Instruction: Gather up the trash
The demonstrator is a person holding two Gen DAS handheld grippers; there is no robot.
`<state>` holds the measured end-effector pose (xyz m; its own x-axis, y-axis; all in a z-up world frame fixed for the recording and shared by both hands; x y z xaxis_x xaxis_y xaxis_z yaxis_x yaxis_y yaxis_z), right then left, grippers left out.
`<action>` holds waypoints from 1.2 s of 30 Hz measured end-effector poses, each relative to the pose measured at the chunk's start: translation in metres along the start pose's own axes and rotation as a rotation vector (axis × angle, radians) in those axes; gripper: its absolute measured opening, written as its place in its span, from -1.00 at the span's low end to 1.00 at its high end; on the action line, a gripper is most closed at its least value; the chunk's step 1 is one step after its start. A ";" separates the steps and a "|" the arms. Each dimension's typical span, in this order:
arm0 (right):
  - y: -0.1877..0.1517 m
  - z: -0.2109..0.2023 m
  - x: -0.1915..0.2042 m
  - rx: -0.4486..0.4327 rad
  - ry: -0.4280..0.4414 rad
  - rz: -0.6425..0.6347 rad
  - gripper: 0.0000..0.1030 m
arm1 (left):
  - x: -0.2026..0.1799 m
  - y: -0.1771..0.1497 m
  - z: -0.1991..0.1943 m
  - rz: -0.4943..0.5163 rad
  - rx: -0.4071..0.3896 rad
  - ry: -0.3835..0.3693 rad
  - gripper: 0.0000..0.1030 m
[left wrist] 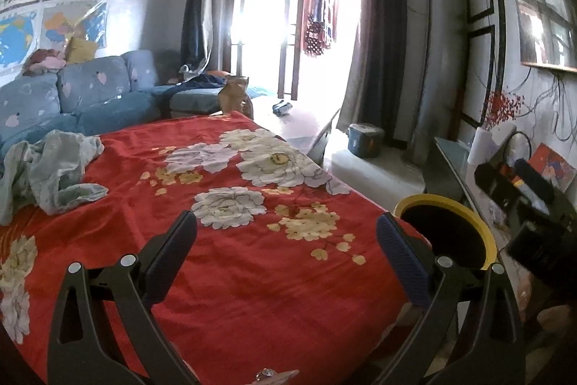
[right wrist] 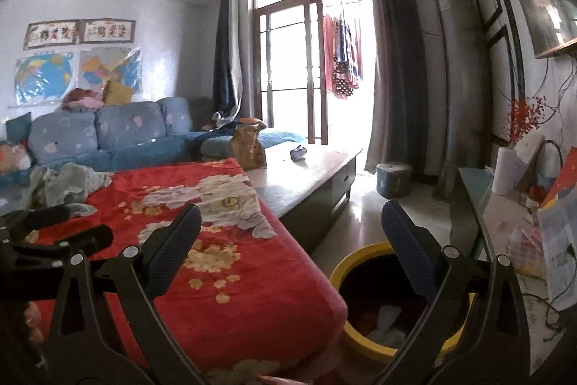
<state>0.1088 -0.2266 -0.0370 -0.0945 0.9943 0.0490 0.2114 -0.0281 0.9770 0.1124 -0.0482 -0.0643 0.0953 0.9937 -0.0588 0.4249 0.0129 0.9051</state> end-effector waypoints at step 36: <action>-0.004 0.004 0.001 0.004 -0.018 0.006 0.79 | 0.005 0.007 -0.008 -0.016 -0.028 0.003 0.87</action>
<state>0.1115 -0.2250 -0.0414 -0.0757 0.9958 0.0510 0.2156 -0.0336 0.9759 0.1086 -0.0419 -0.0551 0.0862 0.9937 -0.0720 0.4005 0.0316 0.9157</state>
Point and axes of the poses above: each gripper's, at about its wrist camera, not at the fingertips, and z roughly the way its jaws point, x to its left, y to its top, the point moved 9 cm from there along z, roughly the way its jaws point, and after that the axes turned 1 degree about x, right-handed, at the moved point
